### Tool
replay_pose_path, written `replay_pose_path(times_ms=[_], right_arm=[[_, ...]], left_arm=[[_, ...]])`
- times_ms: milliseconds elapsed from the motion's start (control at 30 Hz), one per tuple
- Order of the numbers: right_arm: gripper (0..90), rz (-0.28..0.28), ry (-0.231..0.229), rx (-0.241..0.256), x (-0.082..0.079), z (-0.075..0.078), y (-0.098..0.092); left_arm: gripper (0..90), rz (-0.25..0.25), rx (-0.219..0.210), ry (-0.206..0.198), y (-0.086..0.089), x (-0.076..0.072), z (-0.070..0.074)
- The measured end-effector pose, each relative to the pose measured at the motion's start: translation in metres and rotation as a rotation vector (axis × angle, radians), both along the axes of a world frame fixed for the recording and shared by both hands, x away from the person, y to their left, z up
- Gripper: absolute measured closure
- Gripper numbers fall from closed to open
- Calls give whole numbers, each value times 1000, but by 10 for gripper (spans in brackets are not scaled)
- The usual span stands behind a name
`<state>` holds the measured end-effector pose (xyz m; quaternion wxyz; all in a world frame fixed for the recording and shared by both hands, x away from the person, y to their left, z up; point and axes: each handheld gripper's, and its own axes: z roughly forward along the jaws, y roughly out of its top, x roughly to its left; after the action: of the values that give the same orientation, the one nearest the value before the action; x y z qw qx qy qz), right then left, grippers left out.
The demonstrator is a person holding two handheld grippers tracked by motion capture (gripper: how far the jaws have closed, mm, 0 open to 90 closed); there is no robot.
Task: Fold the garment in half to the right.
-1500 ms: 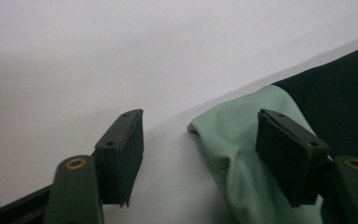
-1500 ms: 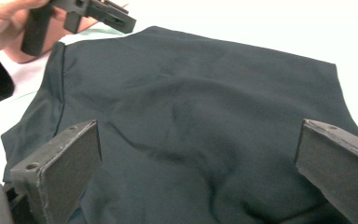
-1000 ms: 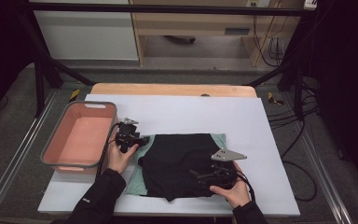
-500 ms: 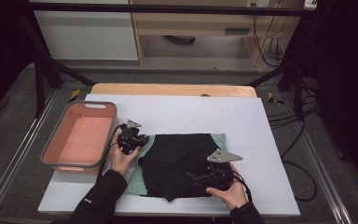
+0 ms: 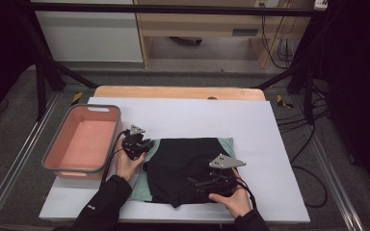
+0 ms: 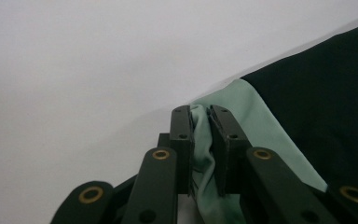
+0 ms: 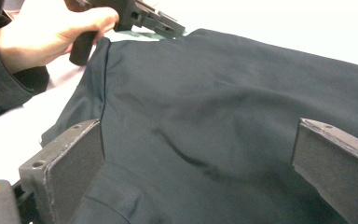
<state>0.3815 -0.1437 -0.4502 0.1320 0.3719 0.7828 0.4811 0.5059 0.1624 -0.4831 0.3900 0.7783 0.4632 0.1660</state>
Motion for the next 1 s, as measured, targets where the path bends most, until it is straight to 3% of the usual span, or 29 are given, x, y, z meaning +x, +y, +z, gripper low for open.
replay_pose_path(times_ms=[133,567,1000], right_arm=[[30,-8,0,-3,1,1,6],[38,7,2,-29,1,2,40],[113,82,-2,-56,-7,0,78]], left_arm=[[789,-8,-6,9,1,1,0],[795,-34,30,5,0,3,2],[793,-46,38,7,0,4,3]])
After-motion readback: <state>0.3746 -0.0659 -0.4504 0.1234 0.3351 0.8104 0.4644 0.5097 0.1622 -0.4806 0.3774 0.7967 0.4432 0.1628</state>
